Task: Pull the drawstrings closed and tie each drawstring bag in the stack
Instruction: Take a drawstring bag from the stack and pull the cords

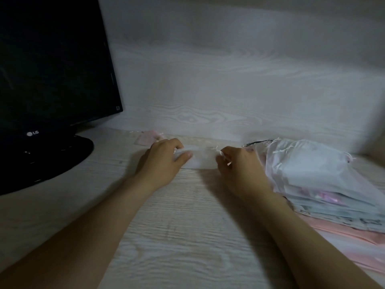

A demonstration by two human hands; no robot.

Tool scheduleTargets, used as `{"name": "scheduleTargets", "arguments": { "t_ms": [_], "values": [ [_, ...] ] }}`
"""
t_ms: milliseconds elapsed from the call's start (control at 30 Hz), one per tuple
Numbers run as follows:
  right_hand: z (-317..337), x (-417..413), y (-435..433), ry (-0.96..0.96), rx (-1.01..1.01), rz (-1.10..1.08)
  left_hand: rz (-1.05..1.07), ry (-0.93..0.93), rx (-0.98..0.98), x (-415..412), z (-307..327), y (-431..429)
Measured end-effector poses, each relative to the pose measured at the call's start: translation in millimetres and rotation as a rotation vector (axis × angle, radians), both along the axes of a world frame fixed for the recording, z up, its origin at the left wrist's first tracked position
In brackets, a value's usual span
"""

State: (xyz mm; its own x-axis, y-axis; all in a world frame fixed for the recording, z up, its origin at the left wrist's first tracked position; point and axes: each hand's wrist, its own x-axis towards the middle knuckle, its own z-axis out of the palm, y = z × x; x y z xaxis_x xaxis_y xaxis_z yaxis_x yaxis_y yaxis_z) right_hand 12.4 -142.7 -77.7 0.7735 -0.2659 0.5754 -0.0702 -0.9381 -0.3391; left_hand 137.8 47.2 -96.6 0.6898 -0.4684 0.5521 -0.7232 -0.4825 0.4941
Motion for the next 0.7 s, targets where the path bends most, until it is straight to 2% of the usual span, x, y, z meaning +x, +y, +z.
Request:
{"name": "scheduleTargets", "arguments": {
  "t_ms": [167,367,433,567,700],
  "values": [
    [-3.2,-1.6,-7.7,0.072,-0.017,-0.078,0.094,0.070,0.053,-3.1,3.1,-1.8],
    [-9.0,3.2,-15.7,0.082,0.160,-0.096,0.114,0.149,-0.038,-0.5,3.8,-0.9],
    [-4.3,0.1,-9.4,0.064,0.343,0.007,0.089,0.219,-0.122,0.8,4.5,-3.2],
    [9.8,-9.4,5.5,0.019,0.974,0.256,0.111,0.323,-0.260,9.6,1.0,-3.5],
    [14.0,-10.3,5.7,-0.022,1.176,0.280,0.115,0.495,-0.403,13.3,-0.7,-5.2]
  ]
}}
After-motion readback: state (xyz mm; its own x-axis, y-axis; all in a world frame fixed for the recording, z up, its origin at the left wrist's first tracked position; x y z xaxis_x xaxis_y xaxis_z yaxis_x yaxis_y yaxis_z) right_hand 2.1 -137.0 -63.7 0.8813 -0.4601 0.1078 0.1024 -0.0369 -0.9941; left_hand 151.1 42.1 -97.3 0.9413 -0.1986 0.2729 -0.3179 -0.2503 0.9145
